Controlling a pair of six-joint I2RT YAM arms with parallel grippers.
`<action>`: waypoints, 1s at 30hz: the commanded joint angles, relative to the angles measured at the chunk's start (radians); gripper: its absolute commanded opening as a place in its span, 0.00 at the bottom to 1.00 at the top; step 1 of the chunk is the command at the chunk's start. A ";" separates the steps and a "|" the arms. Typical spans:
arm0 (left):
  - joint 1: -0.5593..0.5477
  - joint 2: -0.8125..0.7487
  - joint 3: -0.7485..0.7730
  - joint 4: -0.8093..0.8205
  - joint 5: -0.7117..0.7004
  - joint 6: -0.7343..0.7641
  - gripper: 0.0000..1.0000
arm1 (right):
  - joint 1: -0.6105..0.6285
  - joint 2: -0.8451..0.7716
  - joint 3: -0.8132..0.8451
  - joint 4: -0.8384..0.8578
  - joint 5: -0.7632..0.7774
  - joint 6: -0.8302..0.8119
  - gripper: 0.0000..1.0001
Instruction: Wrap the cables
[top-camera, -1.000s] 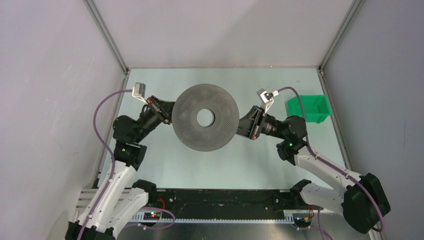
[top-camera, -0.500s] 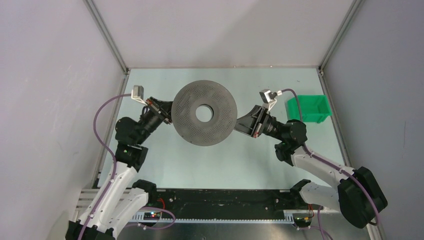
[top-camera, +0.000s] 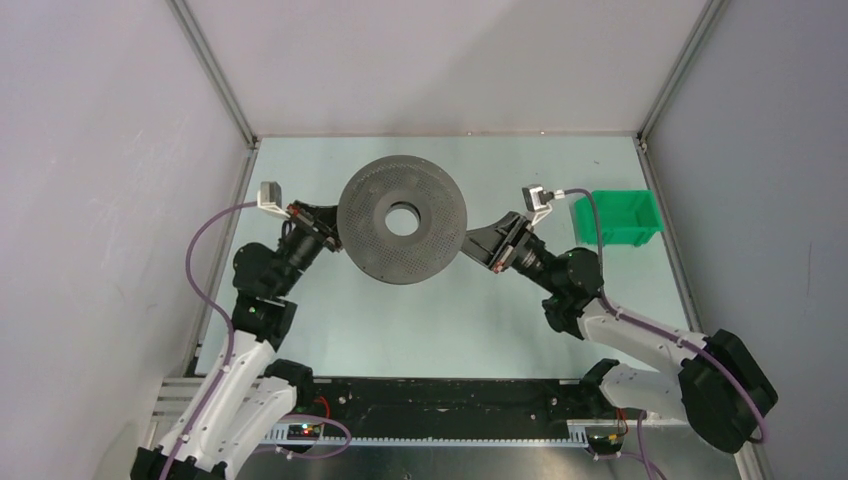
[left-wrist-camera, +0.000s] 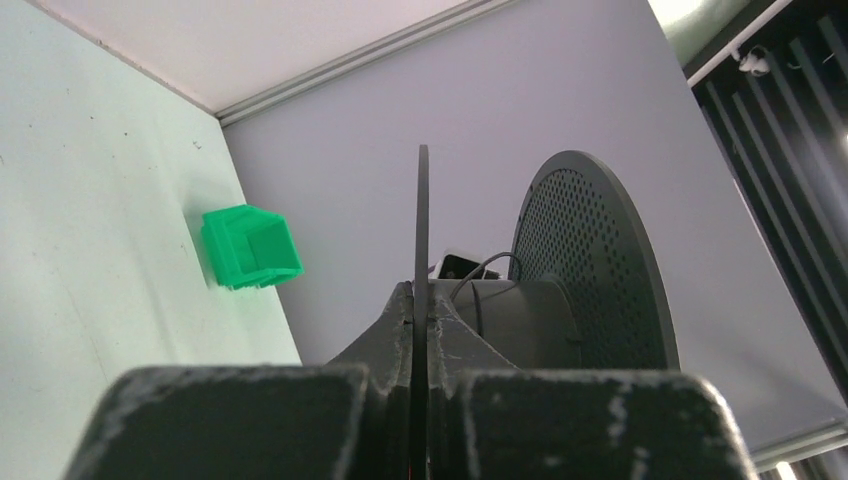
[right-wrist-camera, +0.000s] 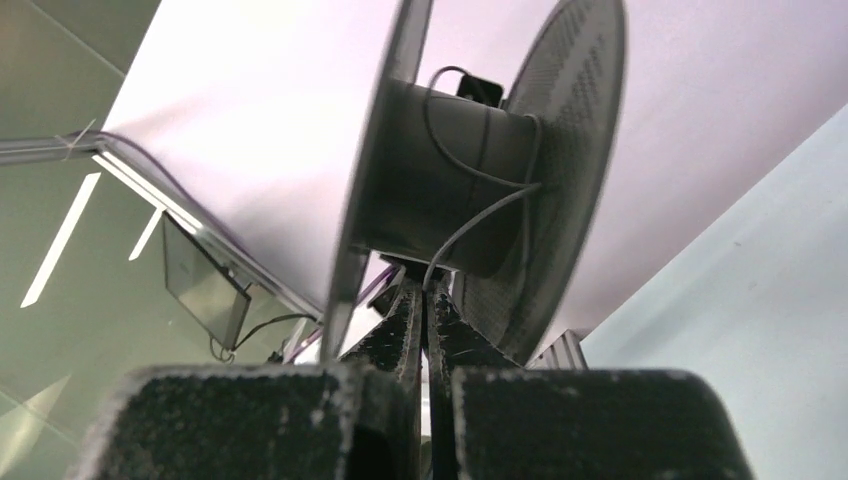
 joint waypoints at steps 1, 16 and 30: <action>0.006 -0.053 -0.014 0.080 -0.083 -0.094 0.00 | 0.043 0.055 0.000 0.035 0.147 -0.065 0.00; 0.004 -0.091 -0.055 0.079 -0.128 -0.124 0.00 | 0.212 0.256 -0.010 0.220 0.465 -0.153 0.00; 0.006 -0.096 -0.066 0.084 -0.142 -0.140 0.00 | 0.291 0.344 -0.009 0.225 0.663 -0.122 0.00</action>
